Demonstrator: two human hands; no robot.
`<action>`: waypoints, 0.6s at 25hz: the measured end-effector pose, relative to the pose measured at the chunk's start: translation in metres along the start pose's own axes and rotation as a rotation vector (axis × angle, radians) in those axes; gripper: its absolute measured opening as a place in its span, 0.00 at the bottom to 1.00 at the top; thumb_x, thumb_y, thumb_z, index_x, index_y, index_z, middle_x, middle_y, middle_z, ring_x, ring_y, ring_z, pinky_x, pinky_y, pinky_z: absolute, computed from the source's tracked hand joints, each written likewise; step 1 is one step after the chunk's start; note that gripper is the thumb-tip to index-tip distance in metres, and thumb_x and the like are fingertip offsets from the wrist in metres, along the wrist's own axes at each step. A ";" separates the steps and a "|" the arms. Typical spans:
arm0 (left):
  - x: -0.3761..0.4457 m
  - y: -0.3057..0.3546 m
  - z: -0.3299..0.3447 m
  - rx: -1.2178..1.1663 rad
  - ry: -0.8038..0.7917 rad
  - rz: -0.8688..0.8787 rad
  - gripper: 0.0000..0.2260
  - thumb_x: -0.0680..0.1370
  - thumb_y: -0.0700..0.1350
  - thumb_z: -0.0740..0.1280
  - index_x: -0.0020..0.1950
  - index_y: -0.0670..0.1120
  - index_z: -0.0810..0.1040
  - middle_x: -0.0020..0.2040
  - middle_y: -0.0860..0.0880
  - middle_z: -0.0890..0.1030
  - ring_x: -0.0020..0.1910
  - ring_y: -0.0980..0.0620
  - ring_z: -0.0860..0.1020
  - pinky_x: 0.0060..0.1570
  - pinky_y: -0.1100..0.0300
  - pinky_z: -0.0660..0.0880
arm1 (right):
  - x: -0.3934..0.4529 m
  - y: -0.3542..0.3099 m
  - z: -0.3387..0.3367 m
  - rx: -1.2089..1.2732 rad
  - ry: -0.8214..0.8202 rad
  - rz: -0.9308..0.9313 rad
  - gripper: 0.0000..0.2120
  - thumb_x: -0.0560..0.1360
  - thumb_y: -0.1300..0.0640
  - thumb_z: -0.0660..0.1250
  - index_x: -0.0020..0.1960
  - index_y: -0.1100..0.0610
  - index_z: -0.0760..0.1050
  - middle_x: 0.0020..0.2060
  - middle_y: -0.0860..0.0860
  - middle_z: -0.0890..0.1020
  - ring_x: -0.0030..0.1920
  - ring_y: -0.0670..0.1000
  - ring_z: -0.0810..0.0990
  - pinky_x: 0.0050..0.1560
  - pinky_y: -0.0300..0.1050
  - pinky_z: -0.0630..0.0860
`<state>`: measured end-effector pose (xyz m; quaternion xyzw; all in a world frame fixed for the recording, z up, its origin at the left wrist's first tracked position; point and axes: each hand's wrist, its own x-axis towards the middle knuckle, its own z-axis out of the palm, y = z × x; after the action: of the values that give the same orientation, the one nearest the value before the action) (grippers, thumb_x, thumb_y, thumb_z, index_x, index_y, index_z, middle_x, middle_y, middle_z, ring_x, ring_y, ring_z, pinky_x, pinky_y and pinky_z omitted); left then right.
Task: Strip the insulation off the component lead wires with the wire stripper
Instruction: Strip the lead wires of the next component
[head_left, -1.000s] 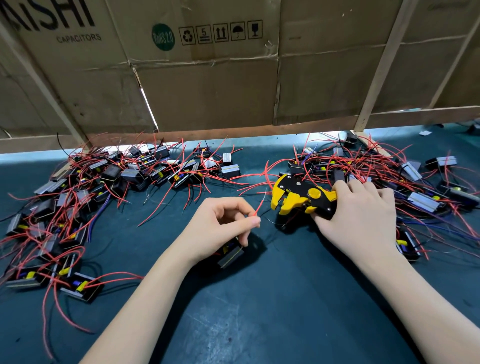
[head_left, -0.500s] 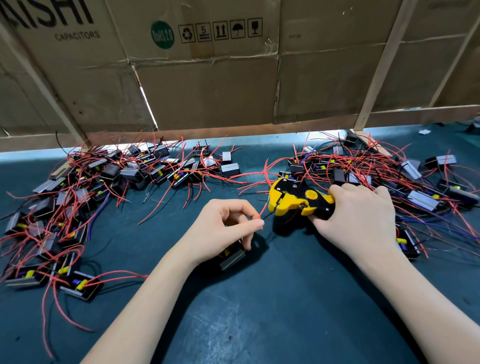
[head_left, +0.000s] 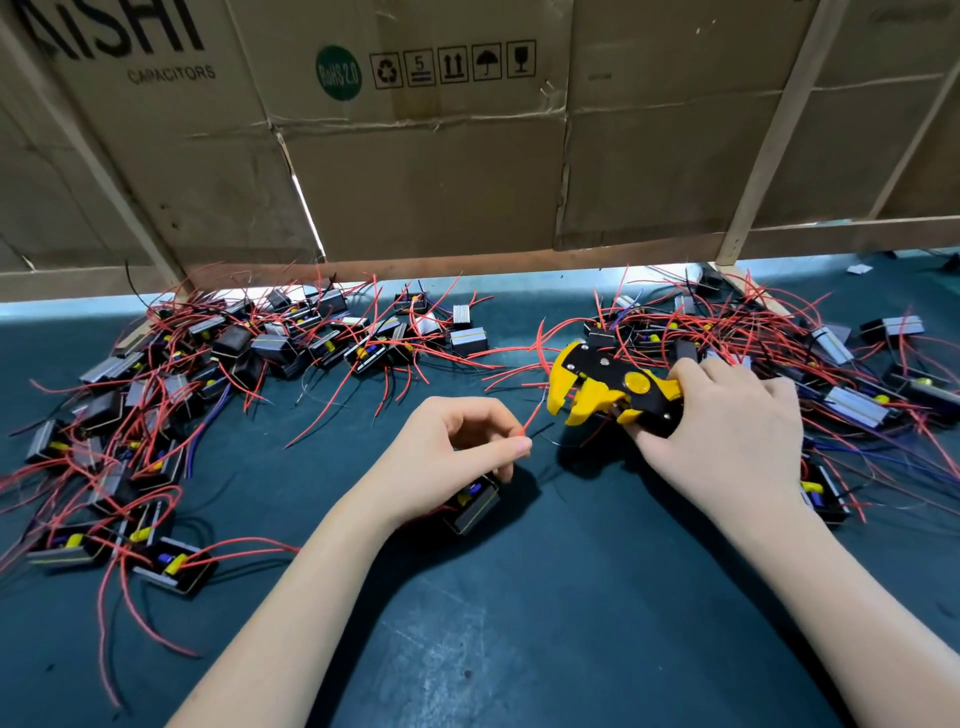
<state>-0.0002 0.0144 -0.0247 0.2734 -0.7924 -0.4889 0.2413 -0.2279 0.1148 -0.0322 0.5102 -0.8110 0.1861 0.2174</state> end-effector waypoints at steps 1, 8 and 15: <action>0.001 -0.001 -0.001 0.054 0.043 -0.003 0.06 0.77 0.44 0.71 0.40 0.46 0.80 0.33 0.47 0.82 0.31 0.56 0.75 0.34 0.65 0.71 | 0.001 0.002 0.001 0.012 0.005 0.026 0.21 0.68 0.40 0.70 0.44 0.58 0.76 0.39 0.55 0.80 0.45 0.60 0.78 0.47 0.51 0.63; 0.005 0.000 0.008 -0.037 0.220 -0.007 0.03 0.80 0.36 0.65 0.51 0.43 0.76 0.37 0.54 0.81 0.34 0.54 0.82 0.38 0.64 0.76 | 0.007 0.008 -0.009 0.242 0.002 0.177 0.18 0.68 0.39 0.71 0.40 0.53 0.72 0.39 0.54 0.80 0.44 0.61 0.80 0.47 0.54 0.71; 0.008 -0.014 -0.025 0.272 0.555 0.001 0.24 0.76 0.37 0.69 0.71 0.47 0.69 0.62 0.49 0.79 0.62 0.51 0.76 0.64 0.52 0.70 | 0.004 0.006 -0.016 0.340 0.022 0.182 0.17 0.69 0.38 0.70 0.39 0.51 0.73 0.34 0.49 0.75 0.42 0.61 0.79 0.48 0.57 0.75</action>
<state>0.0128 -0.0116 -0.0264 0.4260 -0.7546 -0.2849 0.4099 -0.2319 0.1224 -0.0174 0.4621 -0.8083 0.3447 0.1192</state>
